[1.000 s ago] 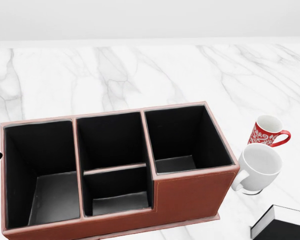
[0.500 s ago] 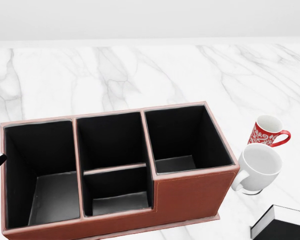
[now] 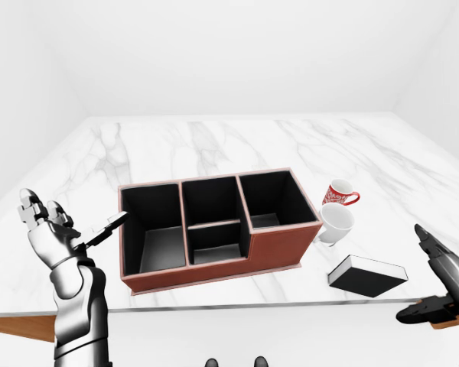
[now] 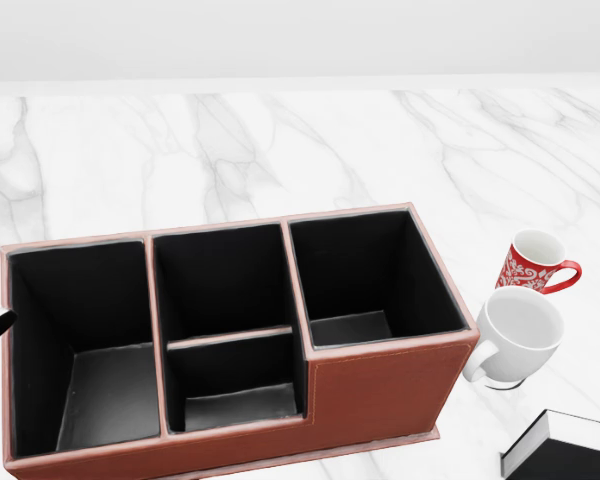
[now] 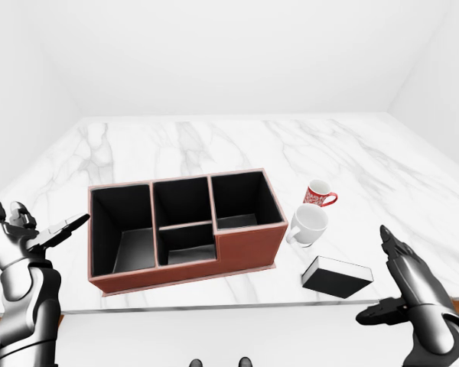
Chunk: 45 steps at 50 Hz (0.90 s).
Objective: Pick up the book and place it in the right compartment of the caddy.
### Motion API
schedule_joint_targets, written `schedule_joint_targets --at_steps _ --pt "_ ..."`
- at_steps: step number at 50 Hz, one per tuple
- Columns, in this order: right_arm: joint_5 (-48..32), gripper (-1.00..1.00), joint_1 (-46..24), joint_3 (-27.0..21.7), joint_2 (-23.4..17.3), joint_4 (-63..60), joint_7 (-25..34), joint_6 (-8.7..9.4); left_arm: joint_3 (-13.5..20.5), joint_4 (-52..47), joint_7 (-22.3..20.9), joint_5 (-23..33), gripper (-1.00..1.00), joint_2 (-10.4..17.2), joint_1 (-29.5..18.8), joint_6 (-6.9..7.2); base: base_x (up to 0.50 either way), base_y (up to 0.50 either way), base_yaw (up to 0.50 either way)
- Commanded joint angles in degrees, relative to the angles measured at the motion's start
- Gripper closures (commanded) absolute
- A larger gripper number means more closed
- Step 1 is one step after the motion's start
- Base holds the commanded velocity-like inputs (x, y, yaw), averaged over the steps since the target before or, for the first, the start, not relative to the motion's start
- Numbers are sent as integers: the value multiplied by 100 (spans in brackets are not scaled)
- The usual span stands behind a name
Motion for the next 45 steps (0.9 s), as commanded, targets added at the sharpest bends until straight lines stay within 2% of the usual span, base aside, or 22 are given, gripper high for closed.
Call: schedule_joint_targets --at_steps 1,17,32,36,45 --pt "-117 -100 -264 382 -180 307 -332 255 -7 39 -2 3 -100 5 -16 0 0 0 0" --pt "18 -100 -360 691 -504 1187 -848 255 32 -3 13 -5 -100 27 -3 0 0 0 0" --pt "56 -100 -788 945 -853 1584 -864 255 42 1 35 -4 -100 34 -9 0 0 0 0" --pt "68 -100 -822 1044 -843 1423 -778 255 46 22 32 -11 -100 40 -14 0 0 0 0" --pt "110 -100 -1026 1346 -897 1736 -980 255 49 17 39 -17 -100 50 -17 0 0 0 0"
